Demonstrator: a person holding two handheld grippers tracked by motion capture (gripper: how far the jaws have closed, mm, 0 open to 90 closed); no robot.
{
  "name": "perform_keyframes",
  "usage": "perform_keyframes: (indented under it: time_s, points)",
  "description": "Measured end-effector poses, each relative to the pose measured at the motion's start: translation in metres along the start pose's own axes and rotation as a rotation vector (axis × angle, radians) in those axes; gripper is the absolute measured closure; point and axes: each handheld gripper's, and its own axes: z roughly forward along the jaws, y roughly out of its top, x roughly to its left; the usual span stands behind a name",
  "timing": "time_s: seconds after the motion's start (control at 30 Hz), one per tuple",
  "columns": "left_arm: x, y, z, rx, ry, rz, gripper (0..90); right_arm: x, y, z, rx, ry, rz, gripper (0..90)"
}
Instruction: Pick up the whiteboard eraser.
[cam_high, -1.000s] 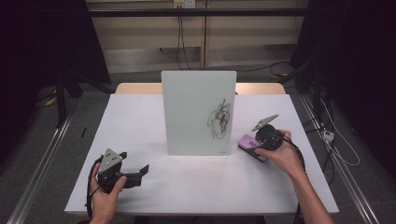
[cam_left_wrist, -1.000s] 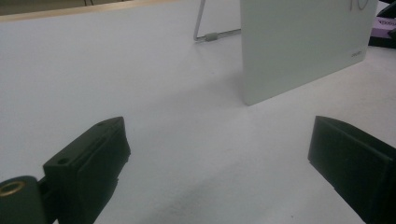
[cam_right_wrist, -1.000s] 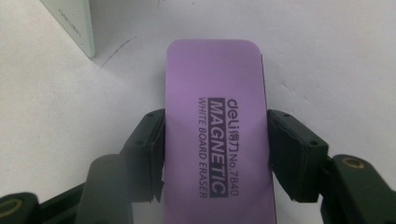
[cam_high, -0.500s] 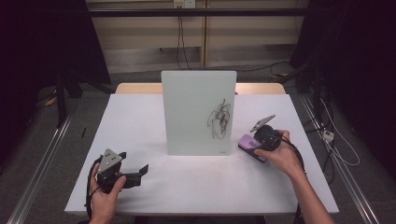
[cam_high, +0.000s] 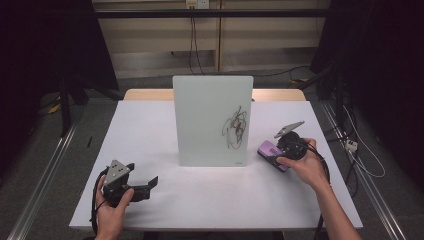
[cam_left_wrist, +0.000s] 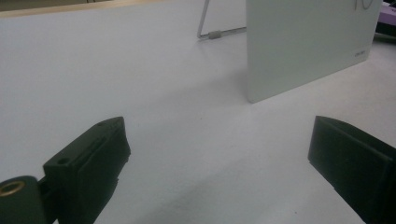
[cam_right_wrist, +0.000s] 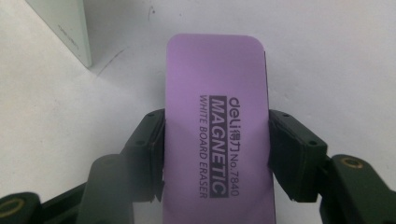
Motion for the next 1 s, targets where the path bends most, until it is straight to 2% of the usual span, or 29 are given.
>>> perform_keyframes:
  time_s: [0.2,0.27,0.4,0.53,0.6,0.67,0.73,0.77,1.0]
  points:
    - [0.000,-0.001,-0.003,-0.009,0.004,-0.007,5.0,0.002,0.000,-0.008,-0.049,-0.008,0.002,41.3]
    - [0.001,-0.001,-0.003,-0.008,0.003,-0.007,5.0,0.003,-0.002,-0.012,-0.082,-0.005,0.009,41.3]
    - [0.003,-0.002,-0.003,0.000,0.002,-0.015,5.0,0.003,-0.004,-0.014,-0.102,-0.007,0.010,41.3]
    - [0.004,-0.002,-0.004,-0.007,0.001,-0.026,5.0,0.003,-0.007,-0.019,-0.149,0.033,0.026,41.4]
    - [0.005,-0.002,-0.003,-0.006,0.000,-0.027,5.0,0.004,-0.008,-0.024,-0.159,0.016,0.025,41.4]
    - [0.005,-0.002,-0.001,-0.002,-0.004,-0.025,5.0,0.004,-0.010,-0.028,-0.195,0.000,0.028,41.3]
    - [0.003,-0.001,-0.001,-0.001,-0.005,-0.022,5.1,0.004,-0.010,-0.029,-0.204,0.000,0.026,41.4]
    - [0.003,-0.001,-0.001,-0.001,-0.006,-0.017,5.0,0.005,-0.011,-0.031,-0.230,-0.007,0.020,41.4]
    - [0.004,-0.001,0.000,0.003,-0.002,-0.019,5.0,0.008,-0.009,-0.038,-0.299,-0.036,-0.004,41.4]
